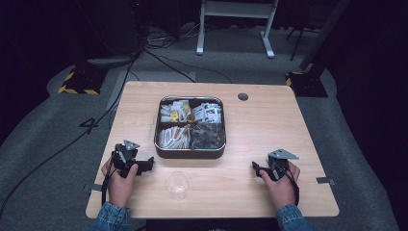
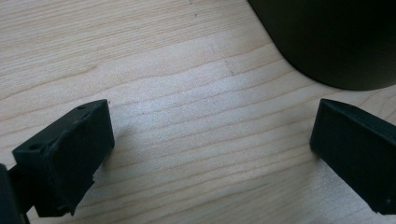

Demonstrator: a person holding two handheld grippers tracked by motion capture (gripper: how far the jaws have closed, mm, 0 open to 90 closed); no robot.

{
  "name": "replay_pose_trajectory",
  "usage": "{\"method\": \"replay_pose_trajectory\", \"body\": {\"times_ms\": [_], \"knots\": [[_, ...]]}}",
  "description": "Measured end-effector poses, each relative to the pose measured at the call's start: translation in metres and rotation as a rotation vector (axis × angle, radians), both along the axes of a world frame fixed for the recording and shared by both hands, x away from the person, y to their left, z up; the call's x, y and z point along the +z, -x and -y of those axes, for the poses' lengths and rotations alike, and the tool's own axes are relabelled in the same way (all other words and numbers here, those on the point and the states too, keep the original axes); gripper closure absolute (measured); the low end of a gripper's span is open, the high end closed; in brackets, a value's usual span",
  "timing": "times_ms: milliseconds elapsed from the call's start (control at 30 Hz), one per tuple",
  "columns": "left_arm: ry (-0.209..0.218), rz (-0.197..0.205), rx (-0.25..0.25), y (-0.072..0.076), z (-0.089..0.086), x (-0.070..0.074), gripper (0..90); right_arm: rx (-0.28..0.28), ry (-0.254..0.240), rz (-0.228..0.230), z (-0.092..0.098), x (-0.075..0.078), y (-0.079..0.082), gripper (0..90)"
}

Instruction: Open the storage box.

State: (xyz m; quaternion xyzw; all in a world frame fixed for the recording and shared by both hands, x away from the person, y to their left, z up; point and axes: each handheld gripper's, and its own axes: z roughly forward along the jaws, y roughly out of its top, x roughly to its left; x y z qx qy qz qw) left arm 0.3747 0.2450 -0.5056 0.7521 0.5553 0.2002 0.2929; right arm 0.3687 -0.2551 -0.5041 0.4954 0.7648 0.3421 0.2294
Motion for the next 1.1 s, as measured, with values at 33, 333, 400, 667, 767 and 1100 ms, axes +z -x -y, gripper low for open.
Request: {"method": "replay_pose_trajectory", "body": {"times_ms": [33,333,400,667,767,1100], "knots": [[0.0,0.0,0.0,-0.0001,0.0002,0.0,0.1,0.0,0.0,0.0,0.0,0.0,0.0,25.2],[0.0,0.001,0.0,-0.0001,0.0014,0.0,0.3,0.002,-0.001,-0.003,0.0001,0.0001,-0.0003,25.0],[0.003,-0.001,0.003,0.0,0.0017,-0.0001,0.3,0.003,-0.002,-0.003,0.0001,0.0001,-0.0004,25.0],[0.002,-0.001,0.004,-0.0001,0.0019,0.0,0.2,0.002,-0.006,-0.005,-0.0002,0.0003,-0.001,25.5],[0.001,-0.001,0.004,-0.0002,0.0019,0.0,0.2,-0.006,-0.004,-0.005,-0.0013,0.0003,-0.0019,25.5],[0.004,-0.002,0.004,0.0006,0.0039,0.0,0.2,-0.005,-0.005,-0.009,-0.0033,0.0004,-0.0057,23.2]]}}
